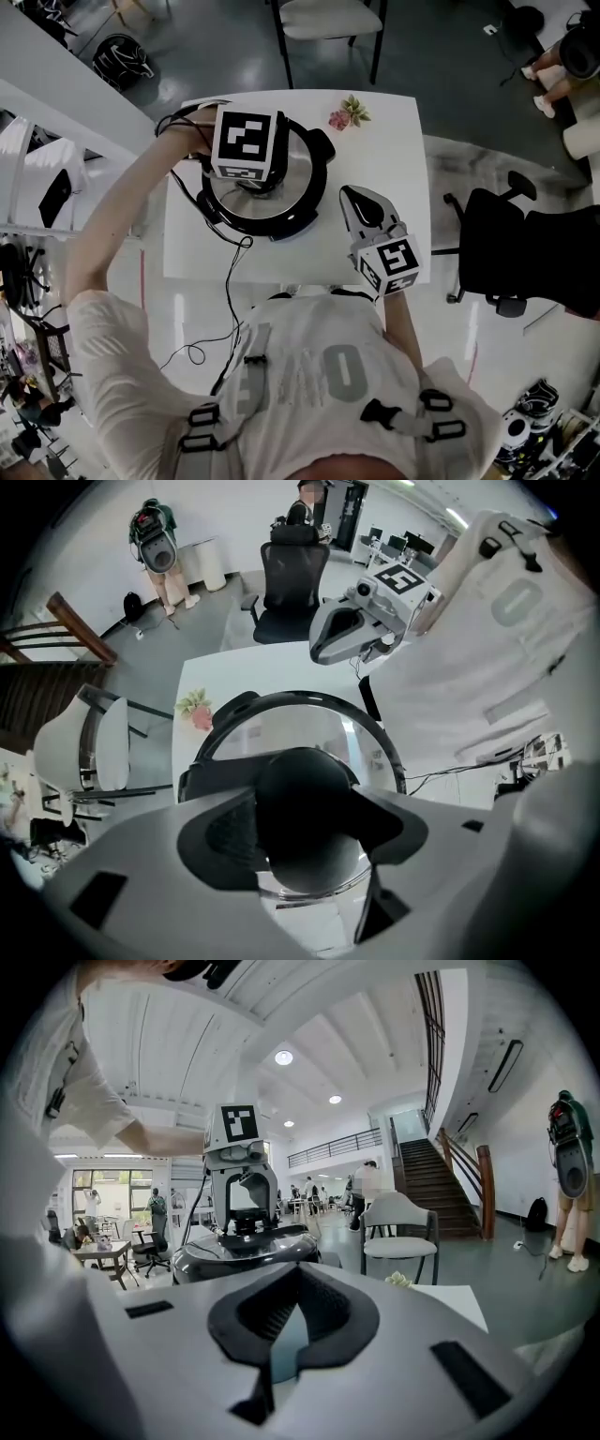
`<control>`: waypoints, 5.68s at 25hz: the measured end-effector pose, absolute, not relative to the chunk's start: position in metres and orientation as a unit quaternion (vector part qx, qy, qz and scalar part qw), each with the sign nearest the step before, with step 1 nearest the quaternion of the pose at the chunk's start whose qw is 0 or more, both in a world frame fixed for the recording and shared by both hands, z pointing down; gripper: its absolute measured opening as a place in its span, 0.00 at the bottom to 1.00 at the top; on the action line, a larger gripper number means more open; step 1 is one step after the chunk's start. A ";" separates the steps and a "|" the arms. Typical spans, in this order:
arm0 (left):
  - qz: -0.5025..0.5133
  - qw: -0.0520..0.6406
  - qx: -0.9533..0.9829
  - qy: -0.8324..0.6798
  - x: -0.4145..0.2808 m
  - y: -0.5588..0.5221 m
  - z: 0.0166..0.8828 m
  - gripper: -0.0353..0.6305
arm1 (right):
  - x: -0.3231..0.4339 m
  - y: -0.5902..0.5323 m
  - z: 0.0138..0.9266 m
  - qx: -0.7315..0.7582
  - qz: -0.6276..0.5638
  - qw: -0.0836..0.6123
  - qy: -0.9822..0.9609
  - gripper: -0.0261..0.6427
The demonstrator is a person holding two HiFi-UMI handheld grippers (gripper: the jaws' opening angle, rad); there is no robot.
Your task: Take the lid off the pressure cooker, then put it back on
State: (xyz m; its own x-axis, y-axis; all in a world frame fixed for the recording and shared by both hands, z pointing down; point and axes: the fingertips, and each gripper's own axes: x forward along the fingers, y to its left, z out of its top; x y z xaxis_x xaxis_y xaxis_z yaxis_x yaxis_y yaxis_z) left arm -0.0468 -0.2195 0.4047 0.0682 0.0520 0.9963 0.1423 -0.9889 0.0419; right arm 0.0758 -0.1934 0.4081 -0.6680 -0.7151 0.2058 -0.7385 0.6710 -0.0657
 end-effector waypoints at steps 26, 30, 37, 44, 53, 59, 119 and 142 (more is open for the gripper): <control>0.264 -0.019 -0.908 0.326 -0.118 -0.160 0.191 0.48 | 0.054 -0.168 0.360 0.388 0.059 0.006 -0.920 0.05; 0.391 -0.034 -0.858 0.332 -0.134 -0.149 0.170 0.48 | 0.059 -0.164 0.346 0.404 0.052 -0.008 -0.913 0.05; 0.490 -0.026 -0.775 0.397 -0.162 -0.129 0.169 0.48 | 0.054 -0.169 0.318 0.407 0.033 -0.042 -0.912 0.05; 0.506 -0.021 -0.768 0.391 -0.173 -0.116 0.172 0.48 | 0.052 -0.180 0.307 0.405 0.025 -0.056 -0.912 0.05; 0.514 -0.020 -0.760 0.396 -0.173 -0.119 0.170 0.48 | 0.057 -0.186 0.305 0.404 0.017 -0.058 -0.913 0.05; 0.517 -0.019 -0.758 0.397 -0.174 -0.118 0.171 0.48 | 0.060 -0.186 0.309 0.402 0.022 -0.054 -0.914 0.05; -0.417 -0.148 -0.889 0.120 -0.037 -0.227 0.373 0.48 | 0.116 -0.187 0.403 0.446 0.131 -0.002 -0.885 0.05; -0.530 -0.066 -0.843 0.069 -0.038 -0.218 0.386 0.48 | 0.119 -0.188 0.407 0.460 0.131 0.025 -0.878 0.05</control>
